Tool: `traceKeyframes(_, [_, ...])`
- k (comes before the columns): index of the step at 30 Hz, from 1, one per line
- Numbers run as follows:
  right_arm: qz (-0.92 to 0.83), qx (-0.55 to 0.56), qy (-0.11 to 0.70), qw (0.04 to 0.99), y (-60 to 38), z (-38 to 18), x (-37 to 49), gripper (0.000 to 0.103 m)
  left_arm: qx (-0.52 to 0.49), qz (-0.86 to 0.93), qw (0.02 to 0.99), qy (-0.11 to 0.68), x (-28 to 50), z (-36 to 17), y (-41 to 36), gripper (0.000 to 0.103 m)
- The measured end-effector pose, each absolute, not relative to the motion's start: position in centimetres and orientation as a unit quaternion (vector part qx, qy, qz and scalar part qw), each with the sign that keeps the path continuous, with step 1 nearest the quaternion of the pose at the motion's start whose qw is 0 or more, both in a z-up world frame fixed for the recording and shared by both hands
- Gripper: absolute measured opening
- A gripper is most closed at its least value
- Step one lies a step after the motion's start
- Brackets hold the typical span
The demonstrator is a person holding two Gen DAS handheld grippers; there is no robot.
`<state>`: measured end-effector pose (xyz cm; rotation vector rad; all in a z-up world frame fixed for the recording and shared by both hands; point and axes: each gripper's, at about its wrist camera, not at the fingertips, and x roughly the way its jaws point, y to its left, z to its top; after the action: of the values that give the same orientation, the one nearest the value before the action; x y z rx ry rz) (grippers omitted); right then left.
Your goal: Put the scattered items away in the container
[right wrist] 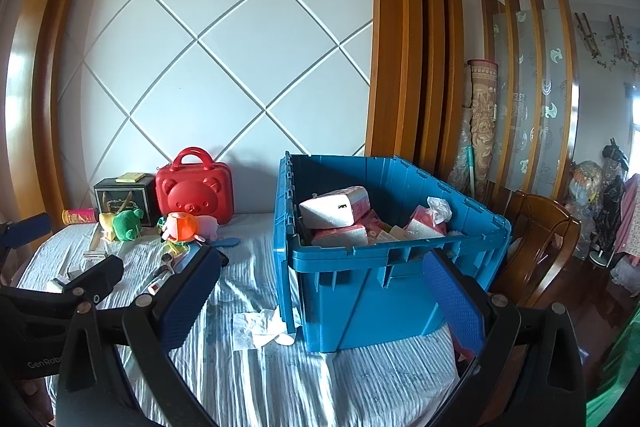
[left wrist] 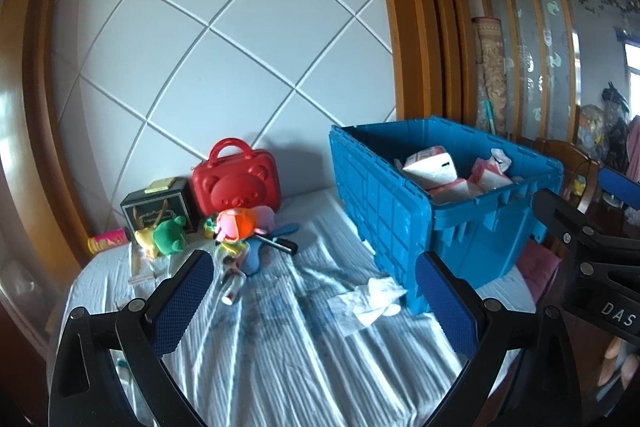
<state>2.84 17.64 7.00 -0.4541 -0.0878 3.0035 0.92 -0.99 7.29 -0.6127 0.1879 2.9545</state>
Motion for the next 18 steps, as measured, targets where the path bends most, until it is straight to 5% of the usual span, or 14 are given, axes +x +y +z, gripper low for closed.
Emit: traceKeyframes(18, [0.988, -0.147, -0.020, 0.052, 18.4, 7.5, 3.7, 0.103, -0.163, 0.985, 0.030, 0.050, 2.1, 8.1, -2.6, 0.102])
